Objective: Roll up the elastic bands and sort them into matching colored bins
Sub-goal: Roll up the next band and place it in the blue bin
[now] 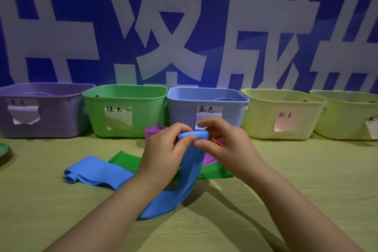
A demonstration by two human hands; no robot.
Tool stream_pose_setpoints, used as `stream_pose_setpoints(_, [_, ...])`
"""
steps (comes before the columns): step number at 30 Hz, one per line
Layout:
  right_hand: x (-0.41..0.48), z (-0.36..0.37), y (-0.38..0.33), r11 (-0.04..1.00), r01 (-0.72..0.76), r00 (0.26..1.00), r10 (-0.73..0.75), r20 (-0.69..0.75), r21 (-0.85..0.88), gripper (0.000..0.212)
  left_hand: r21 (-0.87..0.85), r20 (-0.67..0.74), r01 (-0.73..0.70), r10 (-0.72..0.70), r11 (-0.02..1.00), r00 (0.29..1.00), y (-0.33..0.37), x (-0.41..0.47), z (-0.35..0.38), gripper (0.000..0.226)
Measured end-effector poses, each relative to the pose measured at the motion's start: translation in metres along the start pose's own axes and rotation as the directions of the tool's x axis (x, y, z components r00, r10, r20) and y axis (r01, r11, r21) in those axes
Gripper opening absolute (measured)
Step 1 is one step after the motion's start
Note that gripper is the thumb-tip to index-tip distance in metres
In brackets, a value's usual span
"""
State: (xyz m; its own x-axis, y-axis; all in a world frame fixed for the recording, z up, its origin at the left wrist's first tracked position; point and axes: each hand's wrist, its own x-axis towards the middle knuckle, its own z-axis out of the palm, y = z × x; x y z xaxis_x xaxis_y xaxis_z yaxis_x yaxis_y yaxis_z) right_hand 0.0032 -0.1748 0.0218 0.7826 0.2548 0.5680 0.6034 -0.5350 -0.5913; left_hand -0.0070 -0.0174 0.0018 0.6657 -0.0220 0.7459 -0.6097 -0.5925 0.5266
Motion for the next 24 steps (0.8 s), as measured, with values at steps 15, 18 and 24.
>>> stream_pose_setpoints(15, [0.0001,-0.0015,-0.0043,0.993,0.002,1.0,0.0,-0.016,0.119,0.013,-0.092,-0.007,0.057,-0.058,0.994,0.998,0.0016,-0.0013,0.0005,0.015])
stream_pose_setpoints(18, [0.0003,-0.0014,-0.0047,0.991,0.04,0.999,-0.038,-0.021,0.127,0.018,-0.098,0.008,0.07,-0.07,0.993,0.998,0.0012,0.0,-0.0004,0.009])
stream_pose_setpoints(24, [0.0009,-0.0012,-0.0051,0.948,-0.035,0.999,0.025,0.035,0.317,0.016,-0.217,0.037,0.097,-0.091,0.971,0.995,0.004,0.0007,-0.001,0.015])
